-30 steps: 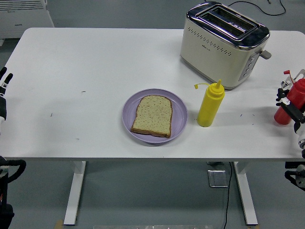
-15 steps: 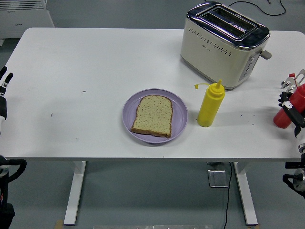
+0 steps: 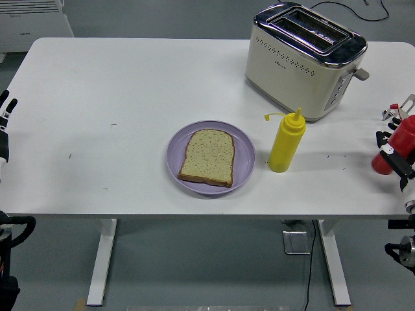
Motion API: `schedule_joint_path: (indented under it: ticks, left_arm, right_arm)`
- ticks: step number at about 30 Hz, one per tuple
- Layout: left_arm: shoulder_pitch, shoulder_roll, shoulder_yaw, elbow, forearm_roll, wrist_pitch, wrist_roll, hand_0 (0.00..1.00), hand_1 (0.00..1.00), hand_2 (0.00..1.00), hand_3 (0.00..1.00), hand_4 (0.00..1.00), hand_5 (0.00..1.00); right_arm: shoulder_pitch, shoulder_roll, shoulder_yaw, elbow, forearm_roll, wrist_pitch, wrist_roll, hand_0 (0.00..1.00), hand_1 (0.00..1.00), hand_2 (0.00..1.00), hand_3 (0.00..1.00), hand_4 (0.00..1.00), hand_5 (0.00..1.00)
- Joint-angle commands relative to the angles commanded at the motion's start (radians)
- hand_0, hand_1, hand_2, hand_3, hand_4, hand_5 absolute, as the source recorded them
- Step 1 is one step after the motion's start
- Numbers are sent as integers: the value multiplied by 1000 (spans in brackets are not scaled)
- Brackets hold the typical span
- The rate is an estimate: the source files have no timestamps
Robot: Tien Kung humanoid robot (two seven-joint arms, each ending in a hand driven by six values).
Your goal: Pick up the cup,pour liquid into bread,place the cup on the desk
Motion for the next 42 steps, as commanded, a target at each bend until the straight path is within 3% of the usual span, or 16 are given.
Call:
schedule_joint_path:
  ticks: [2,3,23,36,42]
  left_arm:
    - [0,0,0,0,0,0,0,715,755,790,702,662,998]
    - [0,0,0,0,0,0,0,715,755,789,702,662,998]
    - [-4,-7,-1,-2,3,0,0,716,754,789,702,662,998]
    - [-15,-1,4,-2,3,1,0,716,754,789,702,663,998]
    - [-16,0,3,-3,3,1,0,715,755,788,702,663,998]
  right_arm:
    - [-6,3,10,1,-9,0,0,923,857,955,998,878,295]
    - [-11,4,17,2,-14,-1,1,957,904,993,998,894,293]
    - [-128,-2,158,131,-108,52,-37,972,916,998,998,902,284]
    - [-256,13,251,331,-132,34,-34,969,916,998,998,902,286]
    - [-279,13,284,399,-47,-7,1,955,900,978,998,902,294]
